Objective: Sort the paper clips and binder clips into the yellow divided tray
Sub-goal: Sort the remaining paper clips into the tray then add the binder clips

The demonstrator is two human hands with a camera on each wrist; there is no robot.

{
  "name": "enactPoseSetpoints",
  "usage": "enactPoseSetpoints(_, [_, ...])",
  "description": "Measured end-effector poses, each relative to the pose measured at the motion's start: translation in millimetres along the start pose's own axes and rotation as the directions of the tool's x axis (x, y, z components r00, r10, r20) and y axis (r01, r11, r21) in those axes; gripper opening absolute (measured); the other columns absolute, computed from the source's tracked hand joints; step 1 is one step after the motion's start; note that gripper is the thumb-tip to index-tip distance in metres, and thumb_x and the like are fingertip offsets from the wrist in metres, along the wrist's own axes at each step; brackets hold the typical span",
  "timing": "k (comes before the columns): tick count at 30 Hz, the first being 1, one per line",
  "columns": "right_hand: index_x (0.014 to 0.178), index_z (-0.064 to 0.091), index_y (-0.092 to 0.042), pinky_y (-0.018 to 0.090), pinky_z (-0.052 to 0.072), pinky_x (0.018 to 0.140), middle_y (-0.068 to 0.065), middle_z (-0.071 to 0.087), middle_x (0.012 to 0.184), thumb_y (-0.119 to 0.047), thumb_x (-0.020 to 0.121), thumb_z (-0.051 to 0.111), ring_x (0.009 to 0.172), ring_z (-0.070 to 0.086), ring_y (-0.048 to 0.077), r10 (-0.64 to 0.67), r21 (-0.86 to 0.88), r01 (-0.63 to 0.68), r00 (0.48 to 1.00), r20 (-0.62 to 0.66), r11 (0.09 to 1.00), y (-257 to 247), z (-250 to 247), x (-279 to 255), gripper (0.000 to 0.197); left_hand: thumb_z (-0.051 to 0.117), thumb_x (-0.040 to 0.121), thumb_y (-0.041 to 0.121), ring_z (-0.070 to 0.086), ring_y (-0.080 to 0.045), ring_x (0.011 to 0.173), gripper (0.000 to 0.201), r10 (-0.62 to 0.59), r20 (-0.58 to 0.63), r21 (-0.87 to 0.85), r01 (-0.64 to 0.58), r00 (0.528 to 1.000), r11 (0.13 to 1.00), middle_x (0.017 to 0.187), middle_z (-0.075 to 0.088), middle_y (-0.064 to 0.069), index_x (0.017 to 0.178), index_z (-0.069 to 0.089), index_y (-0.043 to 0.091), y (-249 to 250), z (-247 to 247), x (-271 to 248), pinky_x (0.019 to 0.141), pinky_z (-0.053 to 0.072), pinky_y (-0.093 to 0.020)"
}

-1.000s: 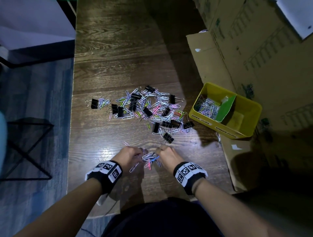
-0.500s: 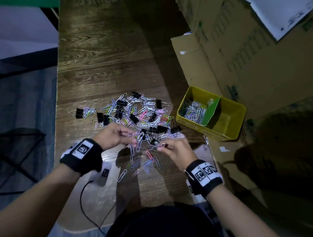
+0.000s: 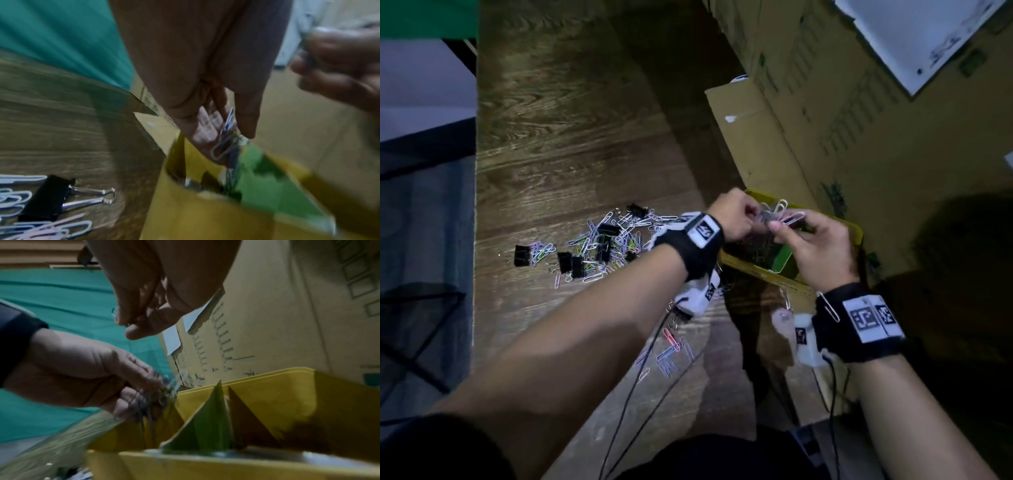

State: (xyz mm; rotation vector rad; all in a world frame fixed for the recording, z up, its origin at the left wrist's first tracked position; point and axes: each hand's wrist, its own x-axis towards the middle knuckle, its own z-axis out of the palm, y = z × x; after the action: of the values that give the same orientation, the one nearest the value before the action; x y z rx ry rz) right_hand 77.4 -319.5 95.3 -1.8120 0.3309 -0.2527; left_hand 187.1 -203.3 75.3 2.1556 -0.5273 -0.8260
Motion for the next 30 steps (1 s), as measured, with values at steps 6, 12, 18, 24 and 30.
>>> enactPoseSetpoints(6, [0.094,0.072,-0.017,0.042,0.051,0.084,0.009,0.071,0.085,-0.026,0.083,0.070,0.091,0.062,0.029,0.124,-0.527,-0.093,0.992,0.023,0.845,30.3,-3.6,40.1,0.015,0.058,0.086,0.021,0.059,-0.029,0.099,0.023,-0.077,0.037,0.238,0.066,0.996,0.969,0.100,0.068,-0.015,0.104,0.067,0.011,-8.9,15.5,5.0,0.077,0.041,-0.022])
enactPoseSetpoints(12, [0.105,0.067,-0.008,0.035,0.049,0.087,0.015,0.066,0.105,-0.017,0.085,0.067,0.098,0.061,0.028,0.395,-0.789,-0.097,0.898,0.193,0.606,28.8,24.4,55.4,0.022,0.055,0.090,0.009,0.068,-0.022,0.077,0.011,-0.150,-0.058,-0.482,0.104,0.987,0.870,0.087,0.068,-0.012,0.096,0.064,0.006,-47.9,-11.0,-37.6,0.072,0.057,-0.033])
enactPoseSetpoints(18, [0.127,0.057,-0.016,0.034,0.041,0.099,0.018,0.058,0.125,-0.020,0.089,0.063,0.111,0.057,0.028,0.380,-0.809,-0.044,0.897,0.226,0.586,15.2,38.2,38.1,0.039,0.057,0.090,0.017,0.063,-0.016,0.060,0.011,-0.236,-0.180,-0.227,0.193,0.955,0.955,0.075,0.068,-0.009,0.089,0.065,0.009,-127.8,-38.2,-118.9,0.057,0.051,-0.027])
enactPoseSetpoints(24, [0.086,0.070,-0.022,0.035,0.054,0.077,0.000,0.068,0.086,-0.026,0.085,0.065,0.077,0.061,0.013,0.135,-0.605,0.282,0.824,0.550,0.745,5.4,68.3,-27.8,0.007,0.058,0.080,0.016,0.063,-0.027,0.074,0.014,-0.297,-0.287,0.153,0.350,0.911,0.924,0.084,0.070,-0.009,0.090,0.068,0.015,-202.4,-5.7,-218.1,0.069,0.046,-0.025])
enactPoseSetpoints(30, [0.126,0.043,-0.019,0.037,0.045,0.095,0.008,0.046,0.133,-0.044,0.083,0.064,0.116,0.051,0.027,0.544,-0.767,0.346,0.552,0.632,0.540,57.4,113.8,-107.3,0.054,0.062,0.071,0.050,0.055,-0.022,0.099,0.061,-0.437,-0.235,0.116,0.472,0.868,0.874,0.112,0.047,-0.002,0.124,0.045,0.025,-207.5,68.0,-264.5,0.089,0.047,-0.034])
